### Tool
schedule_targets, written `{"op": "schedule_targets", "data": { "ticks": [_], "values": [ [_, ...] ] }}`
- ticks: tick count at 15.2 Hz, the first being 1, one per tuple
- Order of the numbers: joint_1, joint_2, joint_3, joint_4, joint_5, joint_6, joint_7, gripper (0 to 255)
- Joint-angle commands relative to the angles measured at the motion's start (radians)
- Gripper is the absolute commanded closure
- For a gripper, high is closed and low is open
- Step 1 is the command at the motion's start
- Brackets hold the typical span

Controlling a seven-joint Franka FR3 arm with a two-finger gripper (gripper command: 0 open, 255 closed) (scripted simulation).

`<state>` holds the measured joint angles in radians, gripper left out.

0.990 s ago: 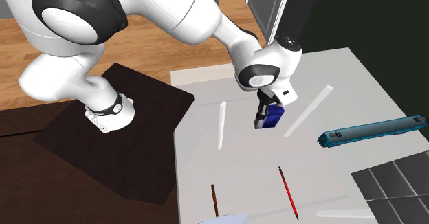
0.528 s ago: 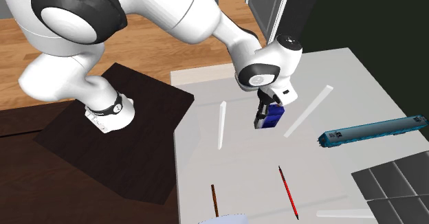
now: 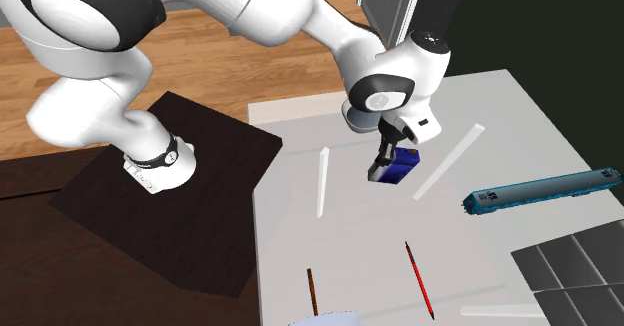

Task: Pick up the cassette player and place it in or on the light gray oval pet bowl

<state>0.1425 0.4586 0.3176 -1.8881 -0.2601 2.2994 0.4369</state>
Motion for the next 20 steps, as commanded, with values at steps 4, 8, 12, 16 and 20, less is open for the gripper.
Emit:
{"op": "schedule_targets", "data": {
  "ticks": [4, 8, 12, 16, 20],
  "values": [
    [-0.009, -0.044, 0.011, 0.007, 0.021, -0.048, -0.016, 255],
    [-0.014, -0.075, 0.019, 0.020, 0.037, -0.090, -0.028, 255],
    [-0.018, -0.103, 0.026, 0.037, 0.052, -0.133, -0.039, 255],
    [-0.021, -0.129, 0.031, 0.057, 0.066, -0.177, -0.049, 255],
    [-0.024, -0.152, 0.036, 0.082, 0.078, -0.222, -0.059, 255]
  ]
}}
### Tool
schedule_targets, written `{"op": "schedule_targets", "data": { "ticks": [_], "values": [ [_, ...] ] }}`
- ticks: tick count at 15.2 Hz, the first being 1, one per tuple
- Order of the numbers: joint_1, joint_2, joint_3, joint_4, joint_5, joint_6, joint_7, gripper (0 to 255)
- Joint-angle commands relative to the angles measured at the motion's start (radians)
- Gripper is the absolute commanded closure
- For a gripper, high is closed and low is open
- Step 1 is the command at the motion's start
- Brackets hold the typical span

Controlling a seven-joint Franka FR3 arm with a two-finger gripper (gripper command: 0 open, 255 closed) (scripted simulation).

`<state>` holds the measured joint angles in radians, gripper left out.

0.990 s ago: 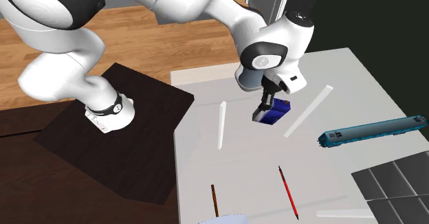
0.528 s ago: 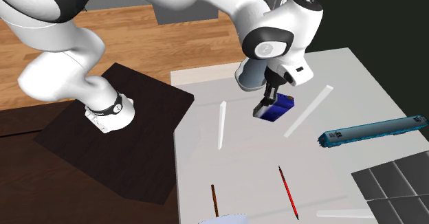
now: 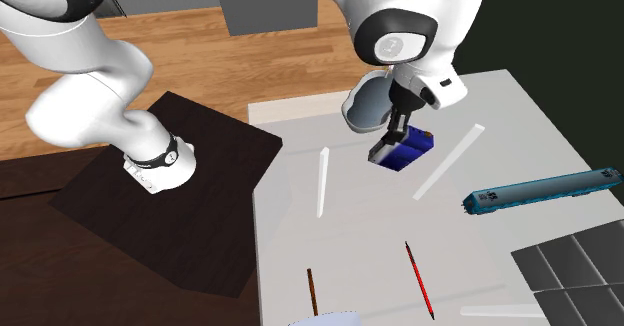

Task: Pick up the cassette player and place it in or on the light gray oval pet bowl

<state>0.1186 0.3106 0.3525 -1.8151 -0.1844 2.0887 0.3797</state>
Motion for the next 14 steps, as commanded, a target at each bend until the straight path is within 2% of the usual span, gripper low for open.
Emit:
{"op": "schedule_targets", "data": {
  "ticks": [1, 5, 14],
  "values": [
    [-0.001, -0.009, 0.002, 0.015, 0.005, -0.023, -0.004, 255],
    [-0.002, -0.025, 0.005, 0.039, 0.014, -0.062, -0.012, 255],
    [0.133, -0.006, 0.070, 0.107, -0.004, -0.129, 0.183, 255]
  ]
}}
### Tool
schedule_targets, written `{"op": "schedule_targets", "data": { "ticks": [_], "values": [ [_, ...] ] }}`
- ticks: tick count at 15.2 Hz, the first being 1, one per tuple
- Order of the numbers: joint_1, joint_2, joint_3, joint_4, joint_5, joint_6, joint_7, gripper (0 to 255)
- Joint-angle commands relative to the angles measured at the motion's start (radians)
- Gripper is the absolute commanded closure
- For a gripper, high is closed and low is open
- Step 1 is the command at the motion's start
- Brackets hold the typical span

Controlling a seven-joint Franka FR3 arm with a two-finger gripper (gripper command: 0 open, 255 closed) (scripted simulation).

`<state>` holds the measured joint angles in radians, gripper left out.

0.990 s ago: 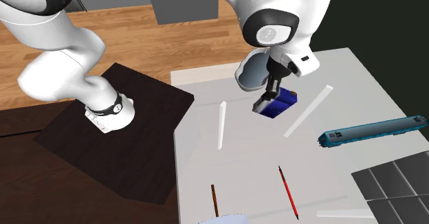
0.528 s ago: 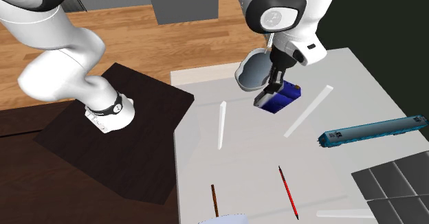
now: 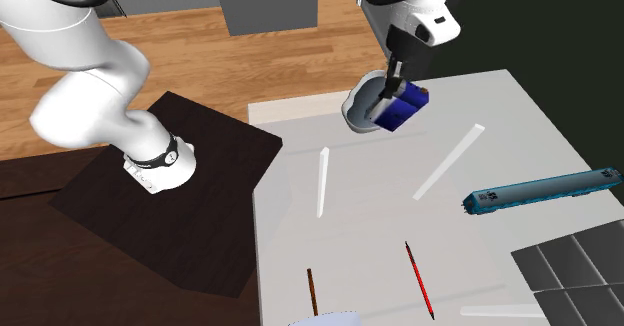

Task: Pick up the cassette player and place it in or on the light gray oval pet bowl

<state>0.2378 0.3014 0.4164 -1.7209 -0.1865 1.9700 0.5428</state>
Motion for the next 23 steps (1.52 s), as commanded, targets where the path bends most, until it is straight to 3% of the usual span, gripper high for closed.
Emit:
{"op": "schedule_targets", "data": {
  "ticks": [1, 8, 14, 23],
  "values": [
    [0.030, 0.011, 0.013, 0.026, -0.006, -0.020, 0.041, 255],
    [0.155, 0.088, 0.052, 0.163, -0.042, -0.100, 0.192, 255],
    [0.286, 0.196, 0.070, 0.348, -0.086, -0.194, 0.312, 255],
    [0.279, 0.217, 0.062, 0.256, -0.100, -0.086, 0.328, 255]
  ]
}}
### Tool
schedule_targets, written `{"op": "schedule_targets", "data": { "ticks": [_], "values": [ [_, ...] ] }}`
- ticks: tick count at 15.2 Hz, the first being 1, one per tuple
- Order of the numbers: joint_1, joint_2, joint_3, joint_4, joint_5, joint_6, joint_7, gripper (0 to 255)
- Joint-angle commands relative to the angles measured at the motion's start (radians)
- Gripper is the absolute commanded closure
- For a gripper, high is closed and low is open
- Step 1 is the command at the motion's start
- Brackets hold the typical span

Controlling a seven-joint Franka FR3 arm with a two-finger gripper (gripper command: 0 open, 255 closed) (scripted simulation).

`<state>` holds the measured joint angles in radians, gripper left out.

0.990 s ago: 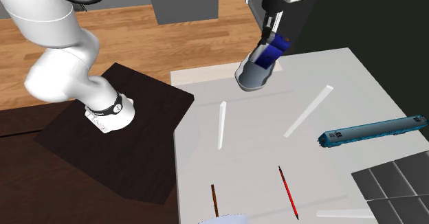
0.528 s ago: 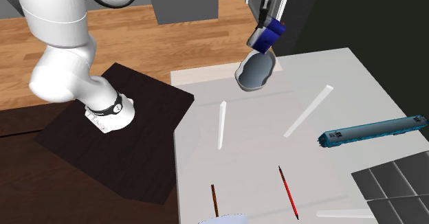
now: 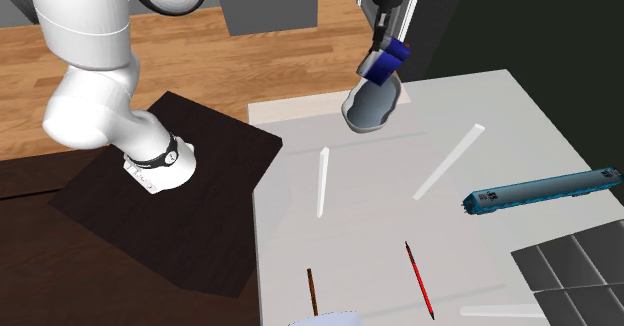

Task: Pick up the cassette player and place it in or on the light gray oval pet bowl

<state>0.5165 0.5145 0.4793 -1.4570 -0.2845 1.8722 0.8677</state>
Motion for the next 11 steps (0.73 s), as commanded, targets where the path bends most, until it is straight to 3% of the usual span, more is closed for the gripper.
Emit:
{"op": "schedule_targets", "data": {
  "ticks": [1, 11],
  "values": [
    [0.000, 0.007, -0.002, -0.017, -0.004, 0.024, 0.005, 255],
    [0.002, 0.051, -0.017, -0.086, -0.030, 0.132, 0.025, 255]
  ]
}}
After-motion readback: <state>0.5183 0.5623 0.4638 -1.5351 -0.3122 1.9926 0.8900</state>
